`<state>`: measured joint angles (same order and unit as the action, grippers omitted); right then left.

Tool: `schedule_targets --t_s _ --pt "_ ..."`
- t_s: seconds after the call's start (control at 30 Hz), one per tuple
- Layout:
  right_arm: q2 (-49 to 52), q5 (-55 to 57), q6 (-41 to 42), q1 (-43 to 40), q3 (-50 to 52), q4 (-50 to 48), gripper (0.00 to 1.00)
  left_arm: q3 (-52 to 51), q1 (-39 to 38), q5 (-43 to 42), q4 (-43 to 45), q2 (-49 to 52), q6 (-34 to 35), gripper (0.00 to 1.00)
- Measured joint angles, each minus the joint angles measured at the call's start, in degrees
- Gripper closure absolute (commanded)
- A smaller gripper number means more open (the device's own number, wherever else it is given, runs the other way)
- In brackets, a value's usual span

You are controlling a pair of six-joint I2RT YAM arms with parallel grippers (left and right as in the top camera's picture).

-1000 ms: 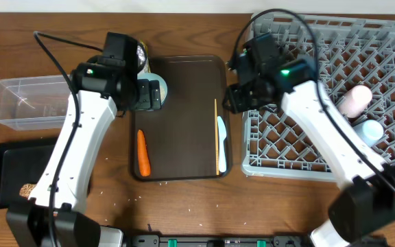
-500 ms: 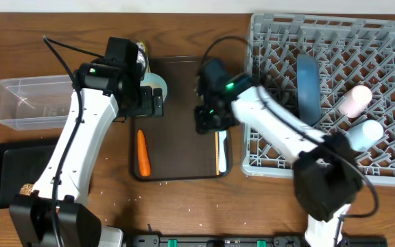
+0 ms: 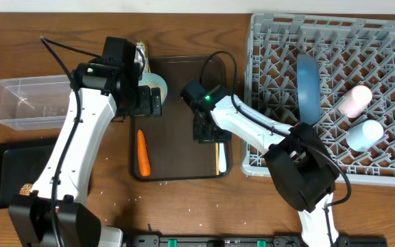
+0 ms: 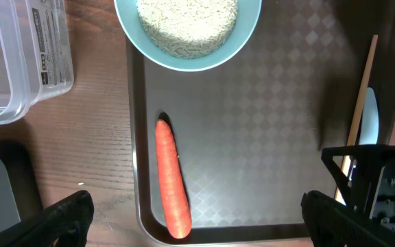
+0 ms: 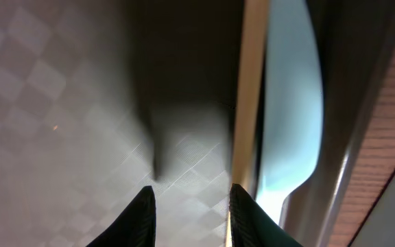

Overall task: Sort waste into correct bins and load items into the dishwasher rack
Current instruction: 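Lower the right gripper onto the white knife on the dark tray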

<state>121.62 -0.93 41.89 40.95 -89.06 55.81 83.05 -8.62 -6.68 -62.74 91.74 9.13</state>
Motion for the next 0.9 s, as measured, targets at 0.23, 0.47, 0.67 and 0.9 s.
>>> schedule_targets --t_s 0.23,0.47,0.67,0.9 --pt "0.00 0.72 0.00 -0.98 -0.02 2.03 0.68 0.00 0.00 0.02 0.37 0.00 0.00 0.02" --pt "0.00 0.72 0.02 -0.96 0.00 0.52 0.66 0.00 0.00 0.02 1.33 0.00 0.00 0.02" --pt "1.01 -0.20 0.00 -0.87 -0.02 -0.63 0.66 0.00 0.00 0.74 2.56 0.00 0.00 0.02" --pt "1.66 -0.79 0.85 -0.74 -0.04 -0.44 0.73 0.00 0.00 1.07 2.54 0.00 0.00 0.02"
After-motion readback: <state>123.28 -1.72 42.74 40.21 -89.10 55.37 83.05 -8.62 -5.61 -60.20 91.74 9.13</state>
